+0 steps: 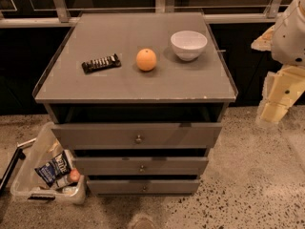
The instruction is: Open bottom drawer
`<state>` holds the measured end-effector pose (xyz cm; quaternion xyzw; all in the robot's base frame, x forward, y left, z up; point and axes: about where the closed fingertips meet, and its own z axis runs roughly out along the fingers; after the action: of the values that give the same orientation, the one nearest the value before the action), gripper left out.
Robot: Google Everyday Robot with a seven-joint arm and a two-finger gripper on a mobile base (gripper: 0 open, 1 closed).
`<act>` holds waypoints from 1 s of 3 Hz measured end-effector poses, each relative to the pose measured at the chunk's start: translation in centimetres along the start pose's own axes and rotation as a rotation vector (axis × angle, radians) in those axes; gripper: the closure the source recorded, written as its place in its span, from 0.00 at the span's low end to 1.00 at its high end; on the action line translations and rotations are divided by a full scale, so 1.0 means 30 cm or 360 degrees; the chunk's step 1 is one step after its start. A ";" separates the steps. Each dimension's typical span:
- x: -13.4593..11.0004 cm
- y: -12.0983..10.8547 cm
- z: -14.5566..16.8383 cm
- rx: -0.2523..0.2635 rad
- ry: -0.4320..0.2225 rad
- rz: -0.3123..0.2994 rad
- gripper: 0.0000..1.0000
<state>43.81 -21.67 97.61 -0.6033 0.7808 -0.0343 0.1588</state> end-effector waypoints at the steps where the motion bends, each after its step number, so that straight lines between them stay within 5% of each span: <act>1: 0.000 0.000 0.000 0.0000 0.0000 0.0000 0.00; 3: -0.017 0.096 0.077 0.0003 -0.0131 -0.0077 0.00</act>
Offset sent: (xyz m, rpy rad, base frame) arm -0.0081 0.0059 -0.0163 0.0349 -0.0075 0.0363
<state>41.91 -20.09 94.81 -0.6229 0.7586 -0.0142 0.1905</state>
